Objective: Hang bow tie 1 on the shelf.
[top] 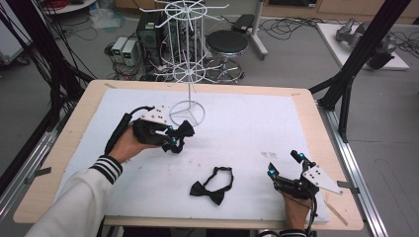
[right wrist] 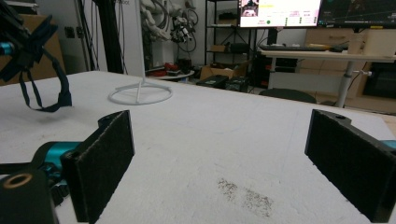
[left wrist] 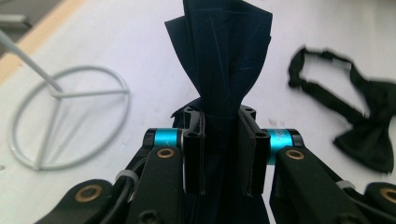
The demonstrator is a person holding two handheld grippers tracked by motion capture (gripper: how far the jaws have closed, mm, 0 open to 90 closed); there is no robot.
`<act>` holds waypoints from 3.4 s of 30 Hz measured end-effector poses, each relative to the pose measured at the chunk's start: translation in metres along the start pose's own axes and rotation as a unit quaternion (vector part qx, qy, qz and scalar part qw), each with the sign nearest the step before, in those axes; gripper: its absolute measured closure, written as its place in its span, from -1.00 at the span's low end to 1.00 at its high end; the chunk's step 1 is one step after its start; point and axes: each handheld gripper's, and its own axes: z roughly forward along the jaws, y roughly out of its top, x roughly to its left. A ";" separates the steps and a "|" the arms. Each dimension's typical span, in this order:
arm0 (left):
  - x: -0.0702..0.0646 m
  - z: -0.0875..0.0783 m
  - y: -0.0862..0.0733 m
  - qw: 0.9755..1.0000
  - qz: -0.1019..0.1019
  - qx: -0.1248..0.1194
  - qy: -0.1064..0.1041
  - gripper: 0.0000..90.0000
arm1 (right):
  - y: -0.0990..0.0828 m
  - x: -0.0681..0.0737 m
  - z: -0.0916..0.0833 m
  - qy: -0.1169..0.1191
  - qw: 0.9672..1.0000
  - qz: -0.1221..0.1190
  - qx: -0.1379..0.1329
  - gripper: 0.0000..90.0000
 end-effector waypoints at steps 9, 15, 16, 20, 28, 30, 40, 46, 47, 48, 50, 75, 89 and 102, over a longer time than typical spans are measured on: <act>0.005 -0.018 0.000 0.998 -0.024 -0.054 0.036 0.65 | 0.000 0.000 0.000 0.000 1.000 -0.001 0.000 -0.83; 0.007 -0.023 0.000 0.995 -0.046 -0.073 0.053 0.65 | 0.000 0.000 0.000 0.000 1.000 -0.002 0.001 -0.83; 0.007 -0.024 0.000 0.994 -0.051 -0.080 0.056 0.65 | 0.000 0.000 0.000 0.000 1.000 0.001 0.002 -0.83; 0.010 -0.030 0.000 0.991 -0.067 -0.094 0.068 0.66 | 0.000 0.001 0.000 0.000 1.000 0.001 0.003 -0.83; 0.015 -0.042 -0.001 0.983 -0.097 -0.121 0.096 0.66 | 0.000 0.001 0.000 0.000 1.000 0.001 0.003 -0.83; 0.017 -0.046 0.000 0.980 -0.108 -0.136 0.102 0.66 | 0.000 0.001 0.000 0.000 1.000 0.001 0.003 -0.83; 0.024 -0.060 0.001 0.970 -0.123 -0.158 0.140 0.66 | 0.000 0.001 0.000 0.000 1.000 0.001 0.003 -0.83; 0.028 -0.065 0.005 0.965 -0.129 -0.173 0.151 0.66 | 0.000 0.000 0.000 0.000 1.000 0.000 0.002 -0.83; 0.029 -0.067 0.005 0.963 -0.132 -0.178 0.152 0.66 | 0.000 0.001 0.000 0.000 1.000 0.001 0.003 -0.83; 0.030 -0.067 0.006 0.962 -0.136 -0.183 0.151 0.66 | 0.000 0.001 0.000 0.000 1.000 0.003 0.003 -0.83; 0.032 -0.069 0.008 0.959 -0.141 -0.189 0.159 0.66 | 0.000 0.000 0.000 0.000 1.000 0.002 0.002 -0.83; 0.038 -0.077 0.045 0.953 -0.140 -0.204 0.177 0.66 | 0.000 0.001 0.000 -0.002 1.000 0.002 0.000 -0.83; 0.038 -0.070 0.056 0.954 -0.140 -0.197 0.179 0.66 | 0.000 0.000 0.000 -0.001 1.000 0.003 0.000 -0.83; 0.036 -0.061 0.070 0.957 -0.130 -0.189 0.178 0.65 | 0.000 0.000 0.000 0.000 1.000 0.004 0.000 -0.83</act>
